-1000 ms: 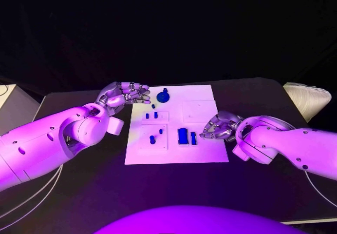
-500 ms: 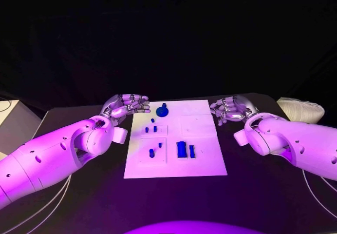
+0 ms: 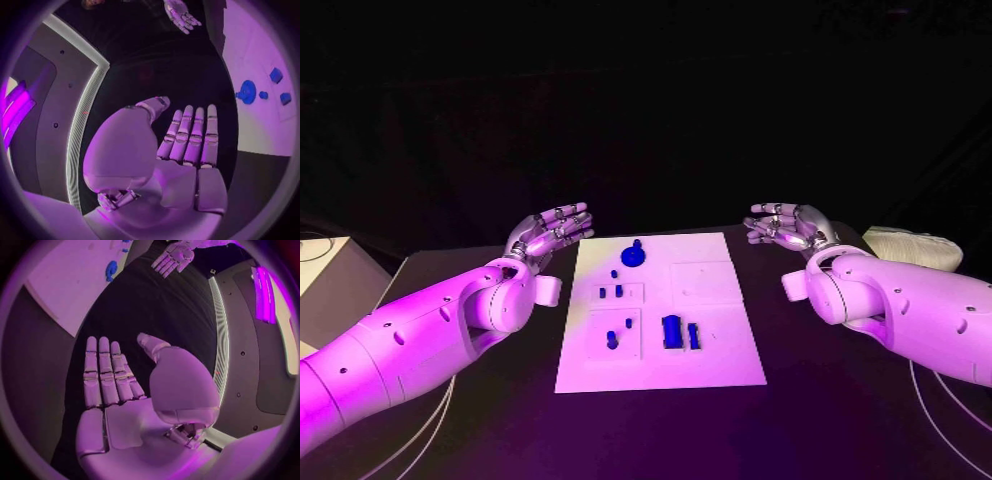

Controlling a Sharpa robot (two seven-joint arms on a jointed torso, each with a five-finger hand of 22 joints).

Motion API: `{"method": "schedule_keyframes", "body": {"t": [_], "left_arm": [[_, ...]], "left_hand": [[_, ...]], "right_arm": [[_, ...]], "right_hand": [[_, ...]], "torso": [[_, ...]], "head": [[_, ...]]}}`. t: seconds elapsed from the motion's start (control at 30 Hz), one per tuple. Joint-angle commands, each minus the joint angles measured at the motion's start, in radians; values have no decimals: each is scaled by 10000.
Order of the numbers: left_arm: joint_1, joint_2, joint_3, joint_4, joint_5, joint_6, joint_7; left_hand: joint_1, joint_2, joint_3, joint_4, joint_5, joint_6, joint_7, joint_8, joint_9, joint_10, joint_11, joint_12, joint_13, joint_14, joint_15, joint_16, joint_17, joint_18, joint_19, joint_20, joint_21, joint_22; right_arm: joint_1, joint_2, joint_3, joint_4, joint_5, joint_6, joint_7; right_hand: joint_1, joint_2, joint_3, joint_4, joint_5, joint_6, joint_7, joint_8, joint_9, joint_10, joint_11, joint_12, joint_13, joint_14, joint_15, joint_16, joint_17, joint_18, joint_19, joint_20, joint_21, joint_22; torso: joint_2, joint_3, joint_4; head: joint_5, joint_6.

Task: Assemble the parts on the task board

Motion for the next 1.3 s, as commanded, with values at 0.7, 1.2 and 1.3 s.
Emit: {"method": "schedule_keyframes", "body": {"t": [0.7,1.2,1.3], "left_arm": [[1642,-3,-2989,2682,1895,-4803,1138],[1816,-3,-3305,2962,2097,-5312,1259],[1816,-3,-3305,2962,2097,-5312,1259]], "left_hand": [[-12880,1247,-3851,-1065,-2267,-6235,-1311,-1223,-1780,-8113,-1456,-456,-457,-6438,-1252,-879,-2271,-1358,-6086,-2027,-1292,-1490],[-12880,1247,-3851,-1065,-2267,-6235,-1311,-1223,-1780,-8113,-1456,-456,-457,-6438,-1252,-879,-2271,-1358,-6086,-2027,-1292,-1490],[-12880,1247,-3851,-1065,-2267,-6235,-1311,-1223,-1780,-8113,-1456,-456,-457,-6438,-1252,-879,-2271,-1358,-6086,-2027,-1292,-1490]], "right_arm": [[-1233,-369,907,3537,3259,-2398,2136],[-1237,-370,910,3548,3269,-2406,2143],[-1237,-370,910,3548,3269,-2406,2143]], "right_hand": [[-11782,1588,-4432,-640,-1930,-6794,-1384,-993,-3785,-10140,-1019,-682,-1962,-9762,-697,-1820,-4046,-1439,-9501,-1506,-471,-3397],[-11782,1588,-4432,-640,-1930,-6794,-1384,-993,-3785,-10140,-1019,-682,-1962,-9762,-697,-1820,-4046,-1439,-9501,-1506,-471,-3397],[-11782,1588,-4432,-640,-1930,-6794,-1384,-993,-3785,-10140,-1019,-682,-1962,-9762,-697,-1820,-4046,-1439,-9501,-1506,-471,-3397]], "torso": [[-709,-393,733],[-709,-393,733],[-709,-393,733]], "head": [[-442,1138],[-442,1138],[-442,1138]]}}
